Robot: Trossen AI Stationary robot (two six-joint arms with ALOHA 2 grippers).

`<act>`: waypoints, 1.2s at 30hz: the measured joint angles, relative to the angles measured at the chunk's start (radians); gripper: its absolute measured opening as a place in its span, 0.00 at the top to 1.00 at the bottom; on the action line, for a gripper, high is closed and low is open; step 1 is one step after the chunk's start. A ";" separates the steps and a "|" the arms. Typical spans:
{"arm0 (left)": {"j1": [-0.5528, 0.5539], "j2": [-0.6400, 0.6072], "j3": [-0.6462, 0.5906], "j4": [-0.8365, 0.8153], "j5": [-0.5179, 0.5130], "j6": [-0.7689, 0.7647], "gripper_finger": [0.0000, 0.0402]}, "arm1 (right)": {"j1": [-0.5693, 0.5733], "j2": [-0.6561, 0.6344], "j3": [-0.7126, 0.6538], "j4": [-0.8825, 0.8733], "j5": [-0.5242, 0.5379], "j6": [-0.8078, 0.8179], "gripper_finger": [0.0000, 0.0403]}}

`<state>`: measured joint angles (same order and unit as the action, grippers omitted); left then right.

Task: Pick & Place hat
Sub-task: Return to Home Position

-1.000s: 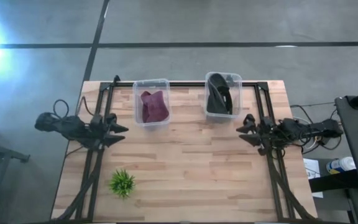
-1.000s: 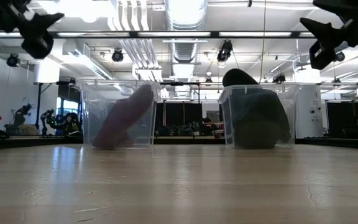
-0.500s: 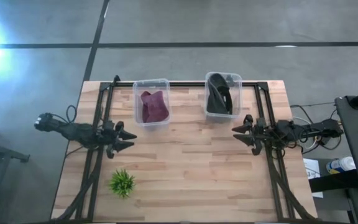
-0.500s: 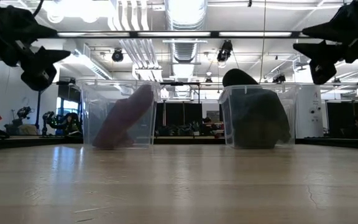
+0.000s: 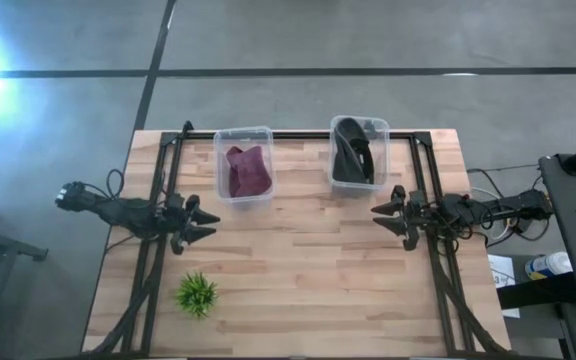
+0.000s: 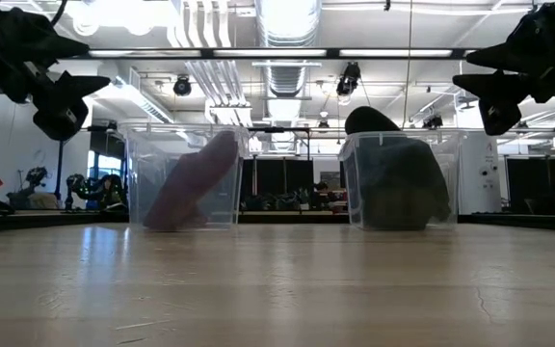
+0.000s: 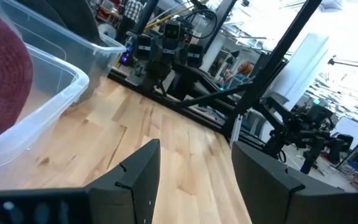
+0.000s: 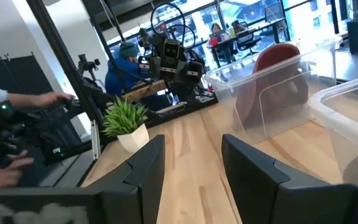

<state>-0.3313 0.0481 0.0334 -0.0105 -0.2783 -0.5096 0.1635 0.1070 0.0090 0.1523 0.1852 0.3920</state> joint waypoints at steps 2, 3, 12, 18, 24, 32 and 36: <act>0.001 -0.007 0.000 -0.002 0.000 0.004 0.52 | 0.000 0.000 0.000 0.000 0.000 0.000 0.62; 0.007 -0.017 0.000 -0.004 0.002 0.025 0.52 | 0.000 0.000 0.000 0.000 0.000 0.000 0.62; 0.203 -0.047 -0.024 0.040 0.081 0.456 0.52 | 0.000 0.000 0.000 0.000 -0.002 0.000 0.62; 0.358 -0.047 -0.026 0.018 0.317 0.507 0.52 | 0.000 0.000 0.000 0.000 -0.002 0.000 0.62; 0.378 -0.047 -0.026 0.010 0.288 0.508 0.52 | 0.000 0.000 0.000 0.000 -0.001 0.000 0.62; 0.375 -0.032 -0.024 0.029 0.288 0.384 0.52 | 0.000 0.000 0.000 0.000 -0.001 0.000 0.62; 0.375 -0.031 -0.024 0.029 0.287 0.372 0.52 | 0.000 0.000 0.000 0.000 -0.001 0.000 0.62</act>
<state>0.0441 0.0170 0.0097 0.0189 0.0090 -0.1375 0.1635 0.1074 0.0093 0.1520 0.1841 0.3916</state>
